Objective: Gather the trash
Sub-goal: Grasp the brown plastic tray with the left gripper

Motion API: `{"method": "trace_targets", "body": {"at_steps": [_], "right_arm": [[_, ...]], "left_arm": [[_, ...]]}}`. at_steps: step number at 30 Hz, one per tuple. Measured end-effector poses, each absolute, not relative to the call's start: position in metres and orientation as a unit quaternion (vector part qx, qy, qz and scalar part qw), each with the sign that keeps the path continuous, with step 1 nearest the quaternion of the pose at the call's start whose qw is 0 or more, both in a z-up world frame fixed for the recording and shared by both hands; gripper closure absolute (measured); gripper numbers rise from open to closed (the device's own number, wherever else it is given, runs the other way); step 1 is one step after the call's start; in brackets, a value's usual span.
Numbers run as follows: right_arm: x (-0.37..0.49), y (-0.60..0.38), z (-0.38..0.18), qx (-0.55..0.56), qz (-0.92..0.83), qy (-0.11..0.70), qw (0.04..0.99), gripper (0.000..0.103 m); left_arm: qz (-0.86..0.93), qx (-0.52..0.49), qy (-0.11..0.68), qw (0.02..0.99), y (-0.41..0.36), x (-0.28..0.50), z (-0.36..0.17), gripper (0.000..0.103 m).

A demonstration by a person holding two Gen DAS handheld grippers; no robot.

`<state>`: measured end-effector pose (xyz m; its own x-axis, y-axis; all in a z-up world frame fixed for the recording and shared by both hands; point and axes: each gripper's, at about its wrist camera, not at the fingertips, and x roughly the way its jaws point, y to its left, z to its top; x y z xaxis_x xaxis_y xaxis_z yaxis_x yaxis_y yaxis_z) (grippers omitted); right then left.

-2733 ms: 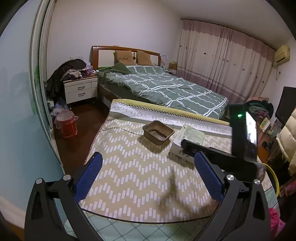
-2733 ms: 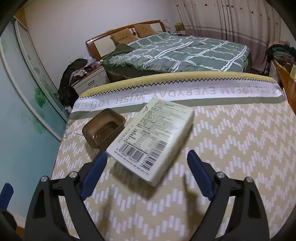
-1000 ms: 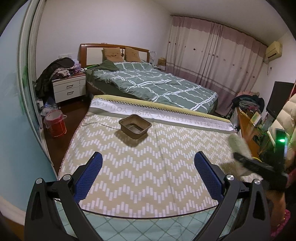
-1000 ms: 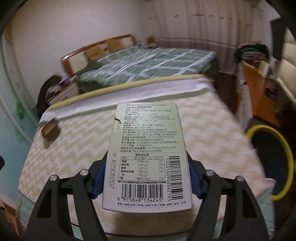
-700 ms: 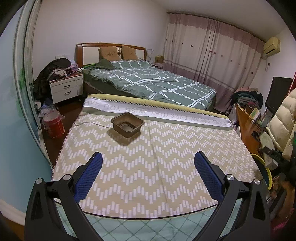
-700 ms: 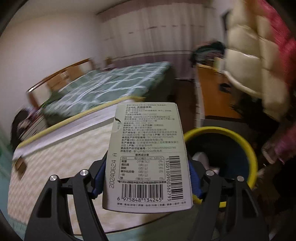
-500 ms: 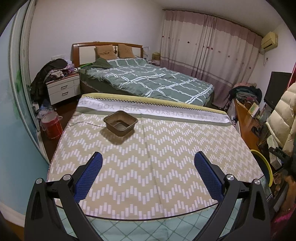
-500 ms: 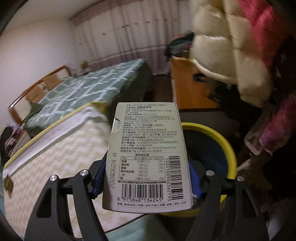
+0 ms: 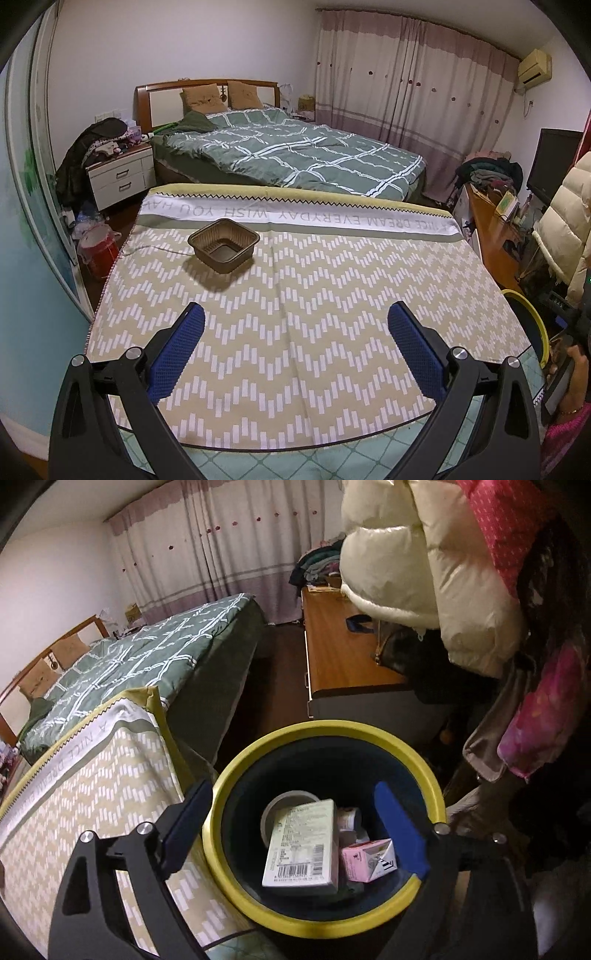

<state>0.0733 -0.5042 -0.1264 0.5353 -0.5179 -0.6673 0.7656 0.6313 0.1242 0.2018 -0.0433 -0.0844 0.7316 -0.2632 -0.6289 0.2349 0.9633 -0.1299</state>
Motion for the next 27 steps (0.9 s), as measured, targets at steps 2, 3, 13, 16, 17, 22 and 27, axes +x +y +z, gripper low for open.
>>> {"method": "trace_targets", "body": {"at_steps": [2,3,13,16,17,22,27], "right_arm": [[0.076,-0.5,-0.124,0.196,-0.376,0.303,0.853,0.017],[0.077,-0.498,-0.123,0.193,-0.376,0.303,0.854,0.017],[0.073,-0.498,-0.122,0.192,-0.366,0.291,0.863,0.016],[0.072,-0.497,-0.12,0.191,-0.361,0.286,0.867,0.015],[0.072,-0.497,-0.12,0.193,-0.358,0.286,0.868,0.015],[0.071,-0.501,-0.123,0.207,-0.347,0.285,0.869,0.015],[0.071,-0.5,-0.122,0.206,-0.343,0.285,0.871,0.015]], "left_arm": [[-0.129,-0.021,0.346,0.929,-0.044,0.207,-0.089,0.005],[-0.126,-0.019,0.348,0.929,-0.044,0.209,-0.091,0.005],[-0.09,-0.007,0.392,0.916,-0.041,0.257,-0.111,0.005],[-0.07,-0.012,0.412,0.908,-0.038,0.281,-0.121,0.005],[-0.066,-0.016,0.419,0.906,-0.037,0.29,-0.125,0.005],[-0.041,-0.029,0.443,0.895,-0.032,0.332,-0.145,0.005],[-0.004,-0.03,0.453,0.891,-0.026,0.37,-0.16,0.005]]}}
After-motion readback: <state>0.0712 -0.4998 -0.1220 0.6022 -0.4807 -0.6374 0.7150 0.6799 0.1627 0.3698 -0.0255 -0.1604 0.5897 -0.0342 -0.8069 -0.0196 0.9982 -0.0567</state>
